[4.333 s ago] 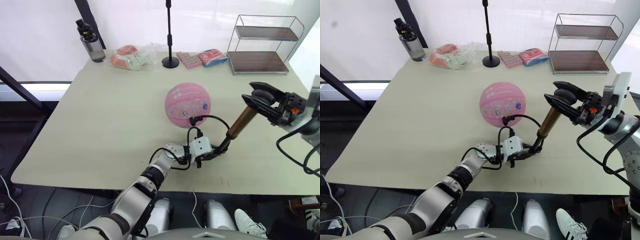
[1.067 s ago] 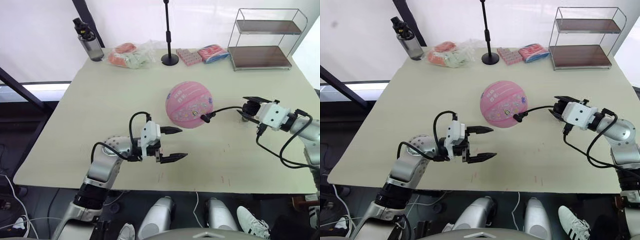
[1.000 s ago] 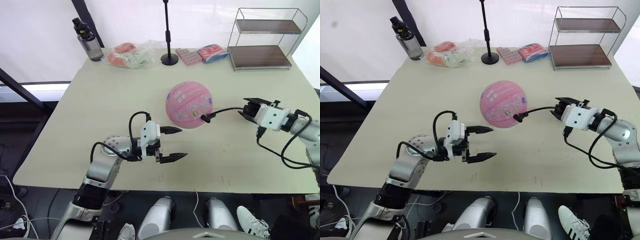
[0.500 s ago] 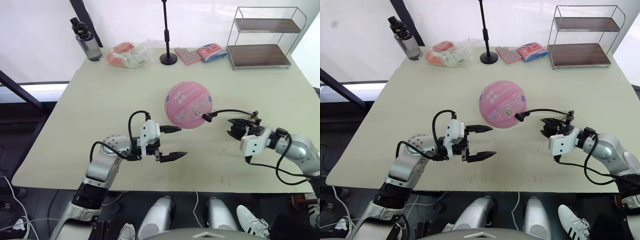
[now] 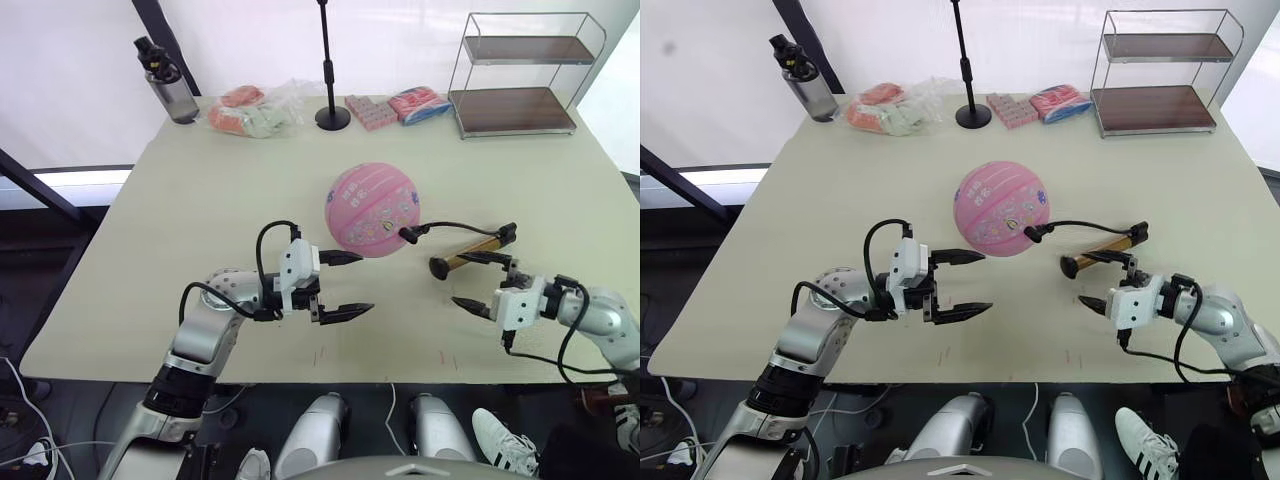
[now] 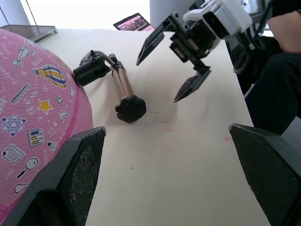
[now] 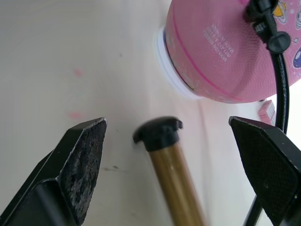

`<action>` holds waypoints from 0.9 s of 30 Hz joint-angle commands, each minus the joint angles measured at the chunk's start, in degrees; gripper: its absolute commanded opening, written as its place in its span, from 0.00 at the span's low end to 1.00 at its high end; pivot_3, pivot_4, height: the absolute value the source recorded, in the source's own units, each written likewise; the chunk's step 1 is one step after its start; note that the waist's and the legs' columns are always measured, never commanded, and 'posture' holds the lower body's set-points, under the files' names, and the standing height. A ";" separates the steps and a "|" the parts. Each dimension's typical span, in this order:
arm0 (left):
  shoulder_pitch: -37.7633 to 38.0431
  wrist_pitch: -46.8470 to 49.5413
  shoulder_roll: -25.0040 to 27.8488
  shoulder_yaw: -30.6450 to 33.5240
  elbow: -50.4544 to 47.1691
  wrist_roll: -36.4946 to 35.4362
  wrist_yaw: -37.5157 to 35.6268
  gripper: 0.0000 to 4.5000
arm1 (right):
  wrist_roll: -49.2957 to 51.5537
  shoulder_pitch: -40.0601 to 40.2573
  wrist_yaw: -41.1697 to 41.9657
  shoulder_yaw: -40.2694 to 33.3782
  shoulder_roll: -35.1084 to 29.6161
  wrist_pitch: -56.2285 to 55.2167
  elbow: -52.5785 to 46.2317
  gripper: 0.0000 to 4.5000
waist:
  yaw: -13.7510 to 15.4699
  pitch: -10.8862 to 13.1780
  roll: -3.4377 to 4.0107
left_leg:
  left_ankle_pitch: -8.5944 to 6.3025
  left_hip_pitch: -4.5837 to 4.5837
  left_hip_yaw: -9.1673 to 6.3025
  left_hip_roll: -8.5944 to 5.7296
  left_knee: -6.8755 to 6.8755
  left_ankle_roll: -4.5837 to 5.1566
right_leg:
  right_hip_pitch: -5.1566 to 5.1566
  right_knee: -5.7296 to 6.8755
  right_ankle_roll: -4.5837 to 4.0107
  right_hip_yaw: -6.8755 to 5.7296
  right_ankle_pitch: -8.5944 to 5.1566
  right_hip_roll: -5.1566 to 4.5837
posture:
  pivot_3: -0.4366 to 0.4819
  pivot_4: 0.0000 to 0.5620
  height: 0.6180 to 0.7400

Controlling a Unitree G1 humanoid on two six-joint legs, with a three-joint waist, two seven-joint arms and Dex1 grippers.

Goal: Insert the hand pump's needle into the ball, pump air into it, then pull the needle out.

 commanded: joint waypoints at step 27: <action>-34.37 6.29 -8.72 4.83 23.62 4.68 18.50 1.00 | 41.81 25.01 10.28 -23.73 6.34 44.22 -41.66 0.97 | 1.05 0.31 -0.55 | 0.11 0.04 -0.08 0.01 0.21 -0.15 | -0.01 0.44 -0.10 -0.11 0.11 0.06 | 0.48 0.27 0.96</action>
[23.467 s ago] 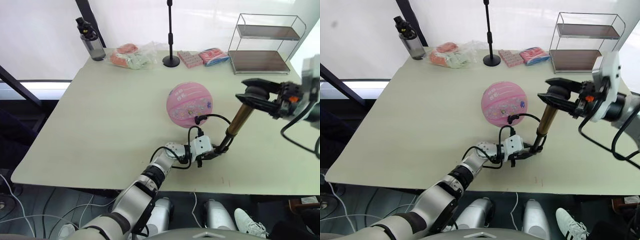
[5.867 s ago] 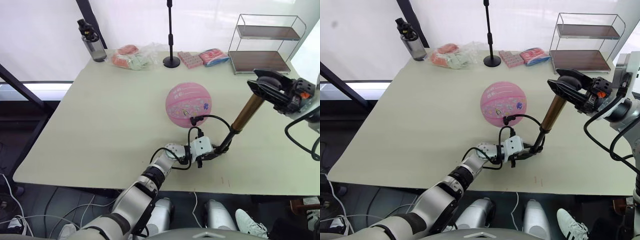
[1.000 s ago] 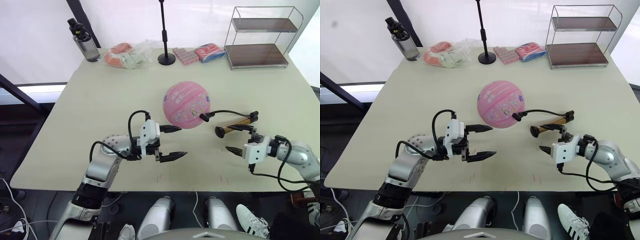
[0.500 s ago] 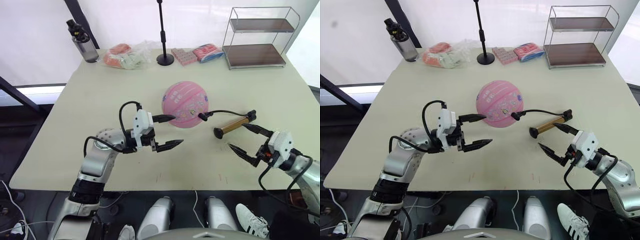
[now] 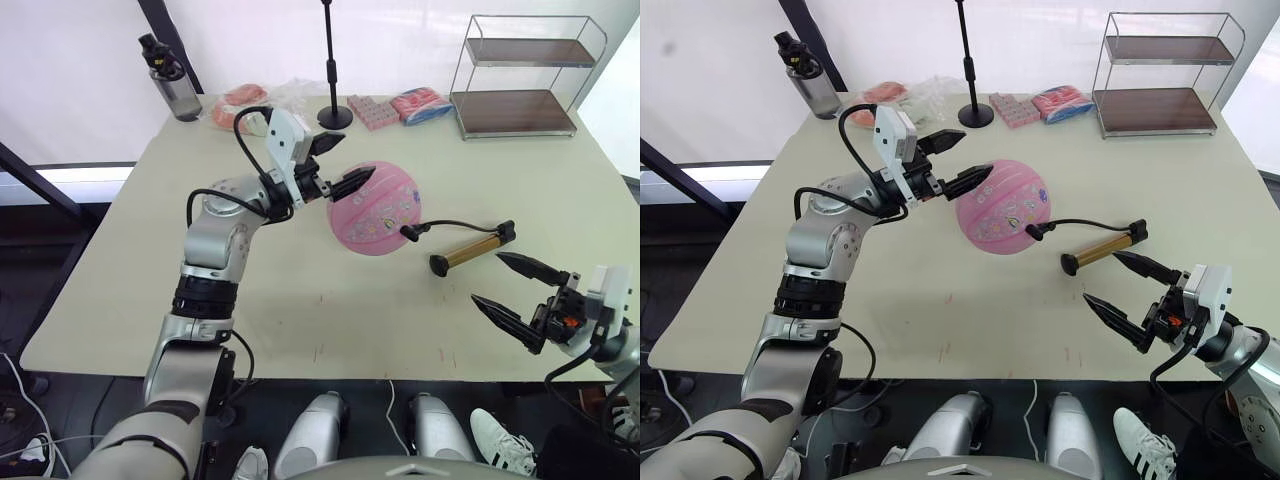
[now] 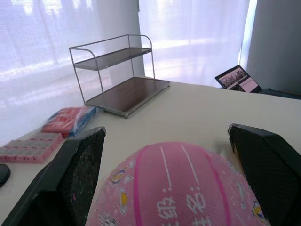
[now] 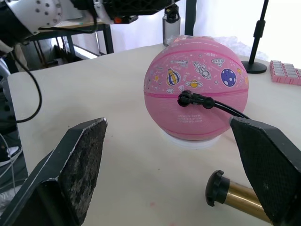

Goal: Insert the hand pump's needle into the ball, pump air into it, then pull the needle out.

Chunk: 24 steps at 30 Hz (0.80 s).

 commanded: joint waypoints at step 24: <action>-8.62 -4.50 -9.99 -4.66 30.95 11.07 2.28 1.00 | -25.28 -18.39 -11.12 10.03 6.51 6.16 0.09 0.97 | -0.79 -0.05 -0.16 | 0.08 0.06 0.01 -0.04 0.09 -0.13 | -0.08 0.35 0.00 0.03 -0.01 0.00 | 0.48 0.27 0.96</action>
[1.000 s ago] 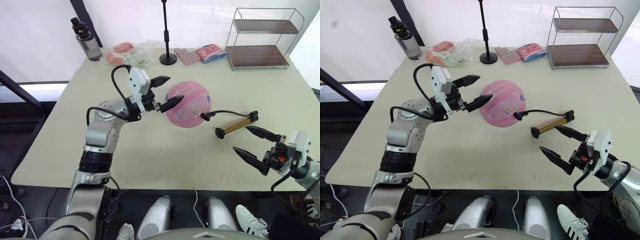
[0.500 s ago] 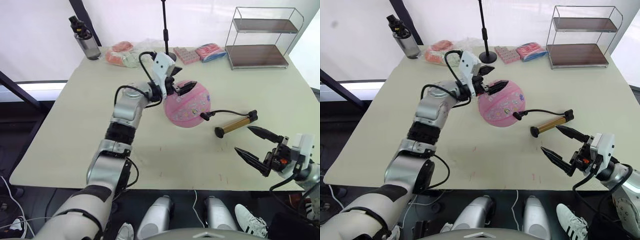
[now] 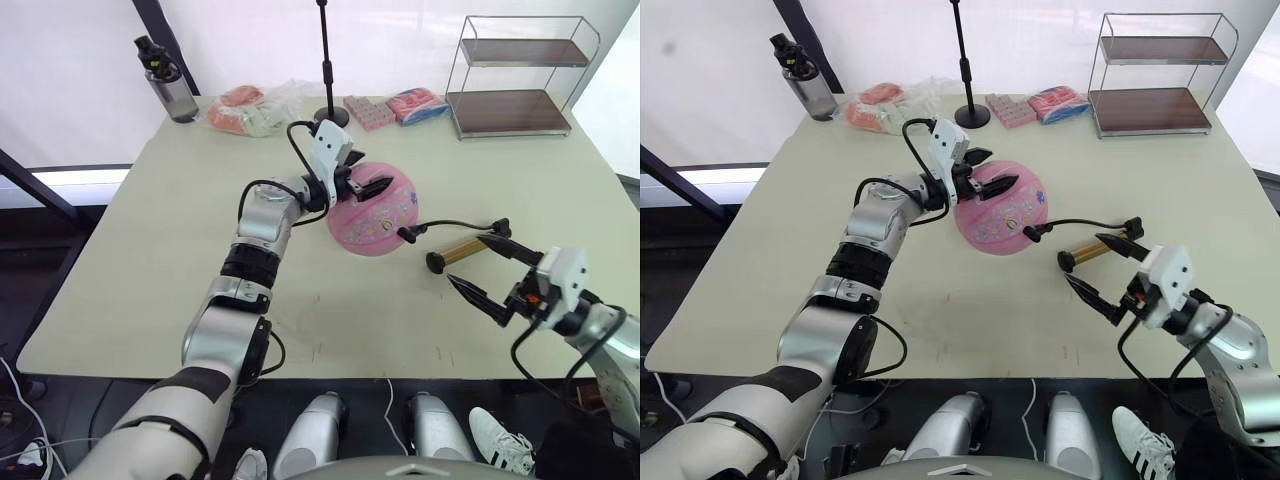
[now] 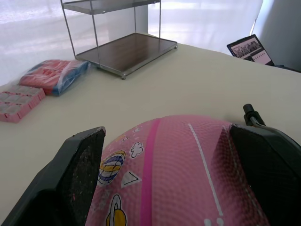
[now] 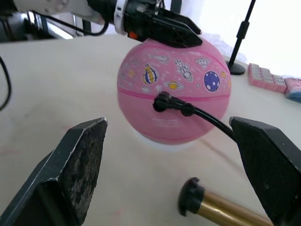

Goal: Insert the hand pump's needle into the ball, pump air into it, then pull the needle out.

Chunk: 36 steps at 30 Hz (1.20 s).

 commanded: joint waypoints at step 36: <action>2.70 -0.38 -3.08 -1.46 4.12 3.50 2.00 1.00 | -48.26 -22.73 -16.27 18.60 0.26 -29.17 24.64 0.26 | 0.84 -0.18 -0.12 | 0.02 0.03 0.00 -0.07 0.02 -0.03 | 0.06 -0.06 0.00 -0.02 0.00 -0.02 | 0.48 0.27 0.96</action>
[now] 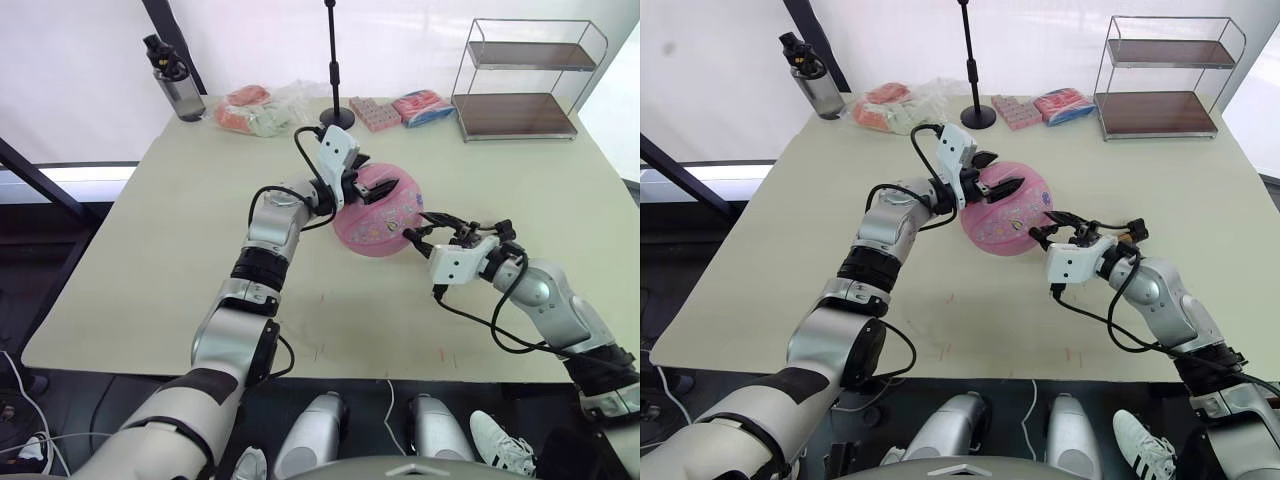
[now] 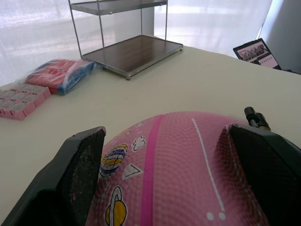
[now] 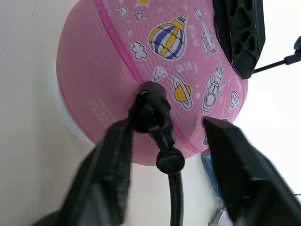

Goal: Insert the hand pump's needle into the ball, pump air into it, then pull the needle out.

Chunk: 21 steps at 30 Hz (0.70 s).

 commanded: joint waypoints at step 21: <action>4.21 -2.17 -1.72 -2.13 8.44 5.52 6.49 1.00 | 34.51 9.94 6.60 -9.92 13.80 19.97 -11.67 0.02 | 0.32 -0.41 -0.03 | -0.01 0.04 -0.10 0.00 -0.01 0.01 | 0.06 -0.04 -0.01 -0.04 0.00 -0.02 | 0.48 0.27 0.96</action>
